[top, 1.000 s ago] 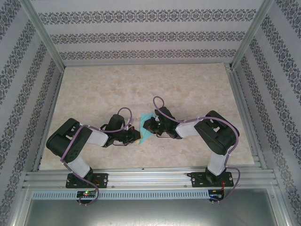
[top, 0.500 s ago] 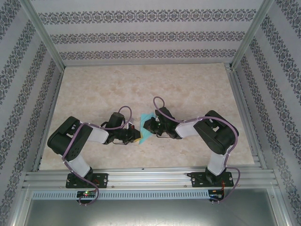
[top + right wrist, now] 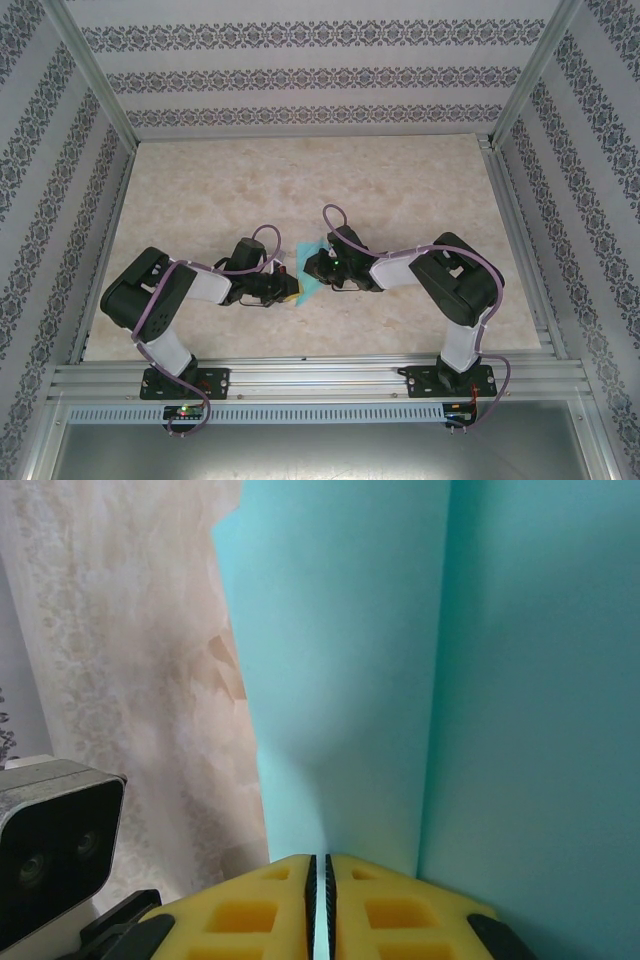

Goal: Fold a paper plane with a square sheet of paper (pick it up from the middle)
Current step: Fourth fold the wing at the center of the table.

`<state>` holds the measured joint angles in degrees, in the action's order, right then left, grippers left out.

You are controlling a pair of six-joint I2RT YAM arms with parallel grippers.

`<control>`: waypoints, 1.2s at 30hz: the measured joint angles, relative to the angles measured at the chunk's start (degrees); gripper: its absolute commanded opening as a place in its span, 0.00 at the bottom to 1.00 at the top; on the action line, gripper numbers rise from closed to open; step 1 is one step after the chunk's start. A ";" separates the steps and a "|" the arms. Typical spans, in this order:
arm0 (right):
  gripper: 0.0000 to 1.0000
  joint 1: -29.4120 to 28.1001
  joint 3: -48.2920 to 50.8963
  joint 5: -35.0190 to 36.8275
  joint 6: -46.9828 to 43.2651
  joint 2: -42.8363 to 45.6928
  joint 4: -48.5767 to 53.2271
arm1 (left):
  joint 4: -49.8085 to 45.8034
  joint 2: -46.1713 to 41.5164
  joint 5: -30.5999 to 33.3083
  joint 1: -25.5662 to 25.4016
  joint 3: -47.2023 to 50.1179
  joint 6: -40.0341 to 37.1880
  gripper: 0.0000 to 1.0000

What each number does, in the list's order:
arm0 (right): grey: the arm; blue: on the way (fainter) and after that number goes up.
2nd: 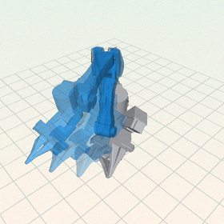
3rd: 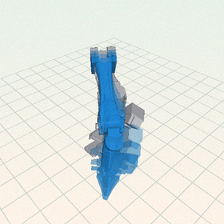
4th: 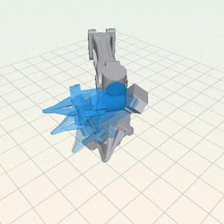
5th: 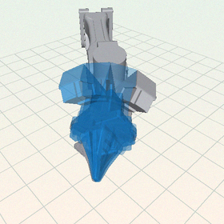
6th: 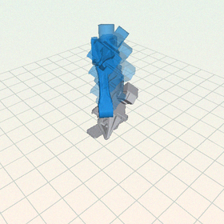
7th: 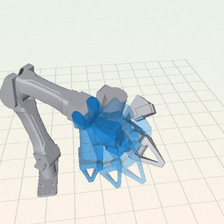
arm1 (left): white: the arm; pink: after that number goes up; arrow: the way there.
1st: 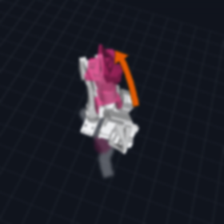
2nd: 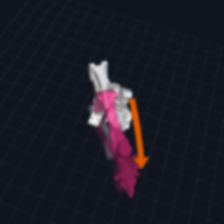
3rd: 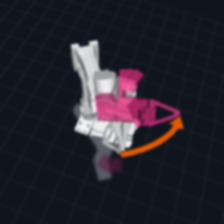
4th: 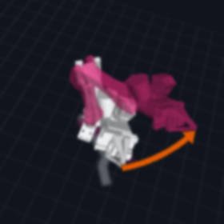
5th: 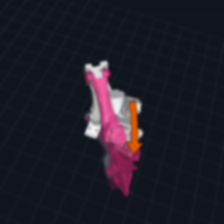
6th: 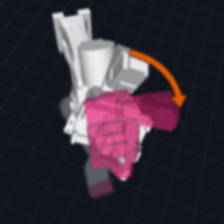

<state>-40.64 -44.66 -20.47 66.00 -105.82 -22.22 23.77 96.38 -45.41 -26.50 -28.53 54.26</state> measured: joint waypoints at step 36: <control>0.16 0.00 -3.08 -2.56 -1.73 -1.60 2.60 | 6.05 -0.98 2.54 -0.15 3.39 4.33 0.00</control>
<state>-40.64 -47.75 -23.03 64.27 -107.42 -19.62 29.82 95.39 -42.87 -26.65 -25.15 58.59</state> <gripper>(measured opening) 0.163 0.063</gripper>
